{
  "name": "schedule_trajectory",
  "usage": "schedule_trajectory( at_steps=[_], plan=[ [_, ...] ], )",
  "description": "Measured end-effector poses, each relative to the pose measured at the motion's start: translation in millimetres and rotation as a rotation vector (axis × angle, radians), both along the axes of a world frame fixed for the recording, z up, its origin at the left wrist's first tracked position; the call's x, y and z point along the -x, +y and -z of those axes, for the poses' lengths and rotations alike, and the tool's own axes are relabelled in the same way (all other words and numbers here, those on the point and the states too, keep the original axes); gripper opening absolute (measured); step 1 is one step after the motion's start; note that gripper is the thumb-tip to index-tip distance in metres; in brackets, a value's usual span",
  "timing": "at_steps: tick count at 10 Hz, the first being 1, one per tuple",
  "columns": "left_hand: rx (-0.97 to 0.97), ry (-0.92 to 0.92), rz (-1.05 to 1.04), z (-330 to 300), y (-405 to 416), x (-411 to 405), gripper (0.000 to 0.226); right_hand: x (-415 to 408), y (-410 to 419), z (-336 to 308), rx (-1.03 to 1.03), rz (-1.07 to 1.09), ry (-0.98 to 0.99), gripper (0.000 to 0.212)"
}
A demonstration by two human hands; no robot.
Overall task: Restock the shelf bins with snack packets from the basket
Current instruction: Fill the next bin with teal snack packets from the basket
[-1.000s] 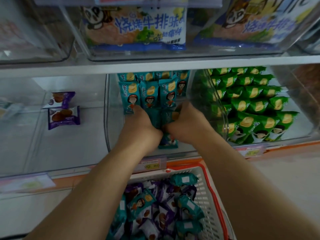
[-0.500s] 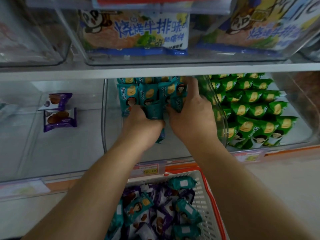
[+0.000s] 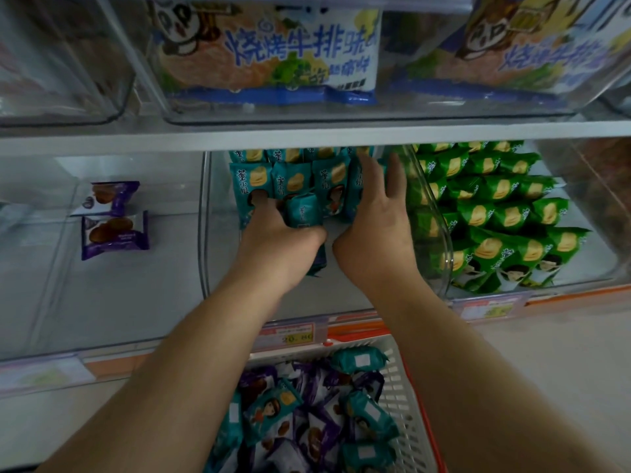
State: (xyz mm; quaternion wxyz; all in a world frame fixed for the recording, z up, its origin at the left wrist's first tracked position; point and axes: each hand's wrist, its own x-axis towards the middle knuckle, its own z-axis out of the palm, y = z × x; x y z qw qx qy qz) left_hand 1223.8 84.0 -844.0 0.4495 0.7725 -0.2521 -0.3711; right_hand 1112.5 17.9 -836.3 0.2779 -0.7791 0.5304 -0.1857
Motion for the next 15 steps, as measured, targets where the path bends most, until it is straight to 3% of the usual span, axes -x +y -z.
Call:
schedule_trajectory(
  at_steps=[1, 3, 4, 6, 7, 8, 10, 11, 12, 13, 15],
  plan=[
    [0.002, 0.018, -0.018, -0.2, -0.4, 0.4, 0.049, 3.2, -6.0, 2.2, 0.036, 0.057, 0.001, 0.061],
    [0.015, 0.044, -0.053, -2.8, -0.2, 1.6, 0.038, 4.4, -10.5, 8.3, -0.227, -0.001, 0.071, 0.058],
    [0.064, 0.103, -0.095, -7.1, -1.2, 1.1, 0.04, 5.4, -10.1, 3.9, -0.206, 0.02, 0.028, 0.041],
    [0.23, 0.398, -0.152, -10.5, 4.1, 0.5, 0.039, -1.9, -9.4, -7.4, -0.651, 0.023, -0.372, 0.013],
    [0.236, 0.363, -0.135, -10.8, 9.0, 0.5, 0.036, -1.1, -6.2, 0.2, -0.516, -0.156, -0.323, 0.016],
    [0.146, 0.195, -0.076, -14.9, 14.7, 1.0, 0.048, -3.6, -2.2, 3.6, -0.286, -0.251, -0.166, 0.009],
    [-0.057, -0.129, 0.003, -20.2, 26.6, -1.5, 0.033, -28.5, 16.3, 12.5, -0.265, -0.126, -0.171, 0.017],
    [-0.129, -0.188, 0.025, -20.4, 38.2, 4.7, 0.024, -45.2, 21.6, 19.6, -0.344, -0.122, -0.198, 0.025],
    [-0.068, -0.161, 0.033, -21.9, 46.6, 5.8, 0.024, -53.3, 24.0, 20.4, -0.437, -0.165, -0.245, 0.033],
    [-0.038, 0.014, -0.053, -26.0, 44.4, 1.8, 0.027, -51.3, 26.1, 16.8, -0.411, -0.236, -0.22, 0.039],
    [-0.003, 0.088, -0.099, -15.9, 35.8, 3.1, 0.035, -42.1, 16.2, 17.2, -0.447, -0.369, -0.129, 0.044]
  ],
)
